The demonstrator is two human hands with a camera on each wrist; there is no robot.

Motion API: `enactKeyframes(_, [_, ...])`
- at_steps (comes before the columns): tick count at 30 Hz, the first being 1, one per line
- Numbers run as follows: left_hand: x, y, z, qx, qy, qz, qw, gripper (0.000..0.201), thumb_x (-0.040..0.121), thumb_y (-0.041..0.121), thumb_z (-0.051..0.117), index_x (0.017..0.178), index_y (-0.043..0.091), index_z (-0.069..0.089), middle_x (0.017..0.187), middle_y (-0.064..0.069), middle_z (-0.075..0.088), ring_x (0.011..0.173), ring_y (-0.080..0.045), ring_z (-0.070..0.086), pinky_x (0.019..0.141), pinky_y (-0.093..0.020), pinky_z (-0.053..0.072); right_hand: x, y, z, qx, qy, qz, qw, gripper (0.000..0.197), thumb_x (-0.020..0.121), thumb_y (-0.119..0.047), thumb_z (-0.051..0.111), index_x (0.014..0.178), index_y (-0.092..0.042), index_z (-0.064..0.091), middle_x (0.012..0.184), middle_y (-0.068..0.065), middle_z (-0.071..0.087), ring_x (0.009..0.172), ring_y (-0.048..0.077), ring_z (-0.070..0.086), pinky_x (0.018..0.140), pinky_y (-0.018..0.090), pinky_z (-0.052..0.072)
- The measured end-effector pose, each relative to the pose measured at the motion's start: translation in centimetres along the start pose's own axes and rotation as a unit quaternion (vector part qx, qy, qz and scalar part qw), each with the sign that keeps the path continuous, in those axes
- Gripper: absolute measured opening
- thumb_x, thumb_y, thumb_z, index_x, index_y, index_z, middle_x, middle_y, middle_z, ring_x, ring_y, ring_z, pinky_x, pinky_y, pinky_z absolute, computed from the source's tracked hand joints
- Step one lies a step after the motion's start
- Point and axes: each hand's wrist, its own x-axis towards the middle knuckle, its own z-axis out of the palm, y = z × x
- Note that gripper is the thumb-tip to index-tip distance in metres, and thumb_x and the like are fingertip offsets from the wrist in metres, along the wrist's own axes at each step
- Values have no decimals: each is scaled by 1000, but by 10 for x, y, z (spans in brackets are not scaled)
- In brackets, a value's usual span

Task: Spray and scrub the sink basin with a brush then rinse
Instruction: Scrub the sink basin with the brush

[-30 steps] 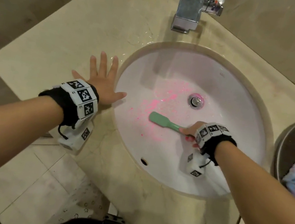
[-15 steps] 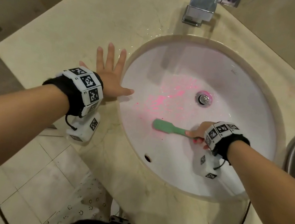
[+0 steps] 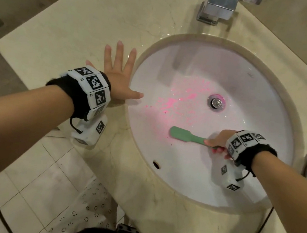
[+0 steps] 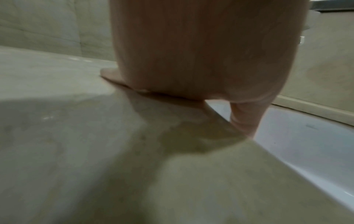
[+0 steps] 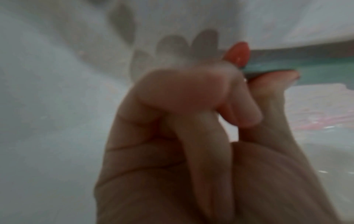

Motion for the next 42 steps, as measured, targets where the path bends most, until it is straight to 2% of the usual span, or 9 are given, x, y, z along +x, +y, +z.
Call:
enactKeyframes(6, [-1,1,0,0,6,-1,1000,115,76,68,55,140,31,-33,145,-3,-44,136,-33,-34,99,-74,-4,9,-19,-2,176,84,-7,981,39,83,-43,65,62,-11,58,44,-2,54,52,21,48,54,26,43])
enactKeyframes(8, [-1,1,0,0,6,0,1000,115,76,69,55,140,31,-33,144,-3,-44,136,-33,-34,99,-74,-4,10,-43,2,189,61,-33,979,35,85,-42,64,65,-13,56,55,0,58,55,20,53,56,26,45])
enactKeyframes(11, [-1,0,-1,-1,3,1,1000,116,75,69,55,140,32,-33,144,-2,-45,136,-33,-34,99,-73,-4,5,-67,11,200,-31,-27,979,40,89,-41,59,64,-11,53,42,-3,48,45,15,36,47,27,31])
enactKeyframes(14, [-1,0,0,-4,3,4,1000,116,75,70,56,140,32,-33,144,-2,-45,135,-33,-35,99,-73,-4,3,-53,11,110,-60,-36,991,40,89,-43,58,64,-11,58,46,-2,44,43,16,35,46,25,30])
enactKeyframes(23, [0,0,0,0,-1,6,1000,116,74,73,53,139,32,-34,144,-3,-45,135,-33,-35,98,-74,-4,19,-45,-8,118,98,-16,988,43,80,-53,63,61,-15,59,61,4,58,61,24,53,70,32,47])
enactKeyframes(26, [0,0,0,-1,1,5,1000,115,75,72,53,140,32,-33,144,-3,-45,136,-33,-34,98,-74,-3,19,-70,-5,154,59,-49,985,39,81,-48,65,62,-14,59,59,3,55,60,24,50,63,29,42])
enactKeyframes(30, [0,0,0,2,2,3,1000,114,75,72,52,140,32,-33,144,-3,-44,136,-33,-34,98,-74,-3,10,-75,4,139,-60,-57,987,38,88,-40,60,66,-10,58,44,-3,45,36,13,36,44,21,30])
enactKeyframes(34, [-1,1,-2,1,-4,2,1000,114,76,72,52,140,31,-33,144,-3,-45,135,-34,-34,98,-74,-3,10,-39,-1,-21,-36,-44,998,38,82,-48,61,62,-17,61,46,-3,46,43,17,40,50,23,36])
enactKeyframes(42, [-2,2,-2,5,-5,-3,1000,115,75,71,52,140,31,-34,144,-3,-45,136,-34,-34,99,-74,-2,20,-45,-7,104,89,-45,990,39,79,-48,67,69,-11,63,67,8,58,68,24,50,73,33,42])
